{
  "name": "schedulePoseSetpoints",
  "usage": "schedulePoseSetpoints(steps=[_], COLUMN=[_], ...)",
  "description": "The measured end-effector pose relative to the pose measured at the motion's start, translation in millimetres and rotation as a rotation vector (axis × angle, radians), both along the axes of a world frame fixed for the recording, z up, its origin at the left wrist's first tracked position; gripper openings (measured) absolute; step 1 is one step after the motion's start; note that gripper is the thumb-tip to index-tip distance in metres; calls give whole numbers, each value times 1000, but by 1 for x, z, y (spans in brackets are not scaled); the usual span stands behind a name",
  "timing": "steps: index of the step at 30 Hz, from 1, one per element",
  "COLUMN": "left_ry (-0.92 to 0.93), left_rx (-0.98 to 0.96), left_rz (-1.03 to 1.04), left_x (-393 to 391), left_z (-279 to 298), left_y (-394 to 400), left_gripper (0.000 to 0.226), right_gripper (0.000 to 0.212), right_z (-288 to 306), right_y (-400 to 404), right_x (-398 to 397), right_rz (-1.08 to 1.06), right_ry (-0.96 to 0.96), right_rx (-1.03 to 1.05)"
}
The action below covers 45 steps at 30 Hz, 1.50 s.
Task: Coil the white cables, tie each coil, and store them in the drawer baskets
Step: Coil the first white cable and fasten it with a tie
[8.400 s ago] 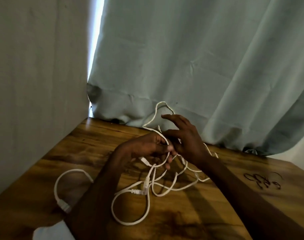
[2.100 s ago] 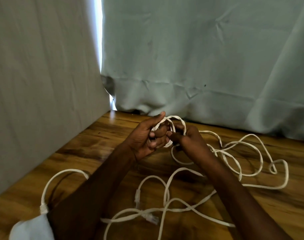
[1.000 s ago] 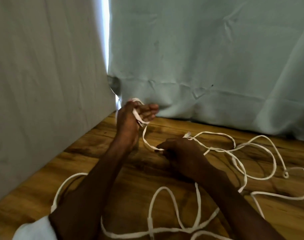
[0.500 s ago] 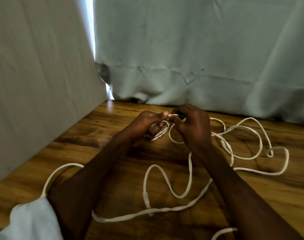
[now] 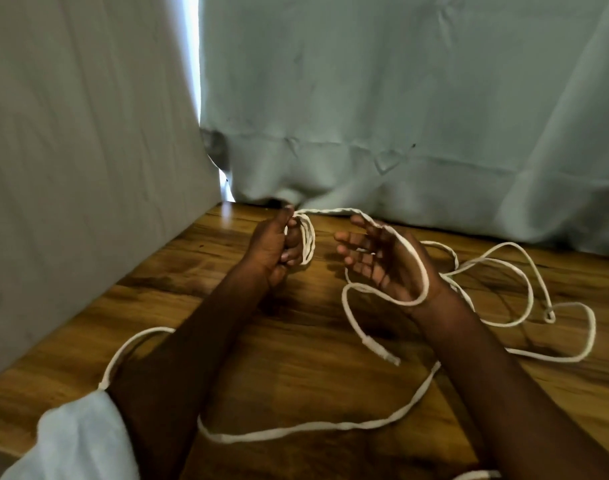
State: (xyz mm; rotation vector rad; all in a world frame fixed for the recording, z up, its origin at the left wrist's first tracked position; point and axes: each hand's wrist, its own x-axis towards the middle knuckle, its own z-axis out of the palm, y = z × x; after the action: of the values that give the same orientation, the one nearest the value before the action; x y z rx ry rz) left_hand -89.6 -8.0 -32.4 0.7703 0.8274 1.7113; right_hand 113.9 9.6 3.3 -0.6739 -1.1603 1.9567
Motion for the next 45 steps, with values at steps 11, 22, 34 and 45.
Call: schedulePoseSetpoints(steps=[11,22,34,45], left_ry=[-492,-352,-617,595], left_rx=[-6,-53,237,111], left_rz=[-67,-34,144,229], left_x=[-23,-7,-28,22], left_z=[3,6,25,5], left_y=[-2,-2,-19,-19], left_gripper=[36,34,54,44], right_gripper=[20,21,15,25], right_z=[-10,-24,-13,-3], right_y=[-8,-4,-28,-27], right_x=[-11,-14,-18,-13], right_rz=[-194,-473,159,246], right_ry=[-87,-722,-442,-195], right_rx=[200,837,571,415])
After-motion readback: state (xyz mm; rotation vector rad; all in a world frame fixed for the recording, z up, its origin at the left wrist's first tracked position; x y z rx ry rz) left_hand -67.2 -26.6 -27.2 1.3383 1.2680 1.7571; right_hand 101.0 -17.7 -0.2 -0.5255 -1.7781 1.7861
